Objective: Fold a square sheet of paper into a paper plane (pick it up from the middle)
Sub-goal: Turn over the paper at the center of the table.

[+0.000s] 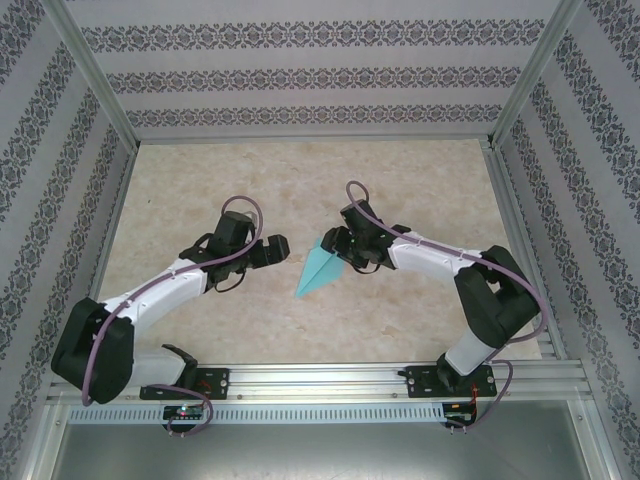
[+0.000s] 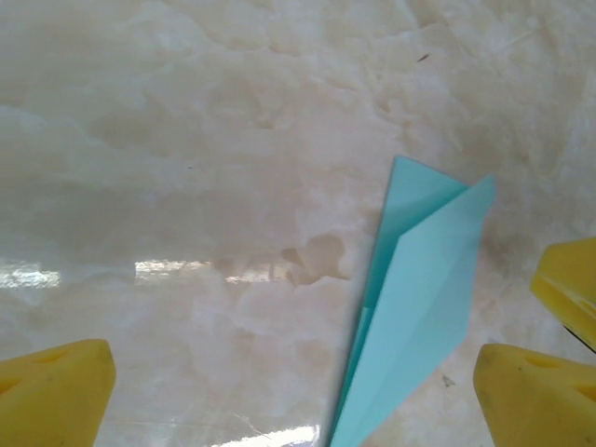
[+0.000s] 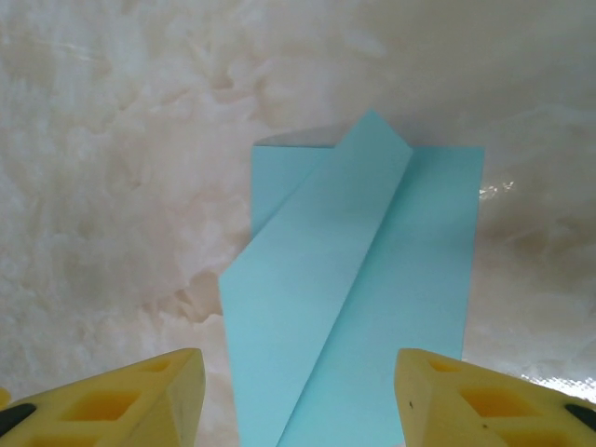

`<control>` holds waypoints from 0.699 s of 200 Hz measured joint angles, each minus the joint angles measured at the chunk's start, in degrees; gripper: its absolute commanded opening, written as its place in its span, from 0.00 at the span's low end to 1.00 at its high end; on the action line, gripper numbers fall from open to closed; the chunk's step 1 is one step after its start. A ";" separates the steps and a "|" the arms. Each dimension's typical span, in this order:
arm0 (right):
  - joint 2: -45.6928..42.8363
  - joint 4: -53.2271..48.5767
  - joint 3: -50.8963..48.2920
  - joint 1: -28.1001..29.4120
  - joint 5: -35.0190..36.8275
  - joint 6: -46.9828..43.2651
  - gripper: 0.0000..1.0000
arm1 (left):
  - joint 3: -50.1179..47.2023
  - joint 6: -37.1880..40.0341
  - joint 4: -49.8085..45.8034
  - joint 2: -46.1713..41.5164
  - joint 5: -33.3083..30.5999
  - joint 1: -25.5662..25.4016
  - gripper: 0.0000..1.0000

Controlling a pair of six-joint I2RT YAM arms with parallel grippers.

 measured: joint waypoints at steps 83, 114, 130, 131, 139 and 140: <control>7.21 3.93 1.11 1.36 -1.79 2.82 0.52 | -0.92 -0.39 2.95 1.84 6.86 4.79 1.00; 8.24 5.84 1.33 1.68 -2.58 2.82 0.50 | -0.92 -0.39 3.74 1.84 9.14 4.83 1.00; 8.74 6.27 1.79 1.90 -3.13 2.82 0.50 | -0.94 -0.39 4.09 1.84 10.08 4.83 1.00; 8.81 6.34 1.84 1.90 -3.17 2.82 0.50 | -0.94 -0.39 4.13 1.84 10.12 4.83 1.00; 9.09 6.75 2.03 2.14 -3.43 2.82 0.50 | -0.94 -0.42 4.35 1.84 10.51 4.83 1.00; 9.16 6.80 2.03 2.14 -3.48 2.82 0.50 | -0.96 -0.42 4.42 1.84 10.58 4.83 1.00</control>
